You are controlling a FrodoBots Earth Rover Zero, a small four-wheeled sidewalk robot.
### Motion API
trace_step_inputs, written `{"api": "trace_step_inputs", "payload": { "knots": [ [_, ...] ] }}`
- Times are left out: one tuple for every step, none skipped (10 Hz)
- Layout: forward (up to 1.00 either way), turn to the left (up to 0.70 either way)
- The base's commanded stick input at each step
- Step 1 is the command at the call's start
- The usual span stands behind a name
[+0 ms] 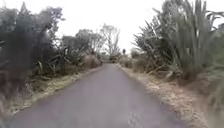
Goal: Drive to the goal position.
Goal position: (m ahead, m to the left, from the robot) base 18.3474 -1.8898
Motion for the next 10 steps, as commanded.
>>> {"api": "trace_step_inputs", "payload": {
  "knots": [
    [1.0, 0.0],
    [1.0, 0.0],
    [1.0, 0.0],
    [1.0, 0.0],
    [1.0, 0.0],
    [1.0, 0.0],
    [1.0, 0.0],
    [1.0, 0.0],
    [1.0, 0.0],
    [1.0, 0.0]
  ]
}}
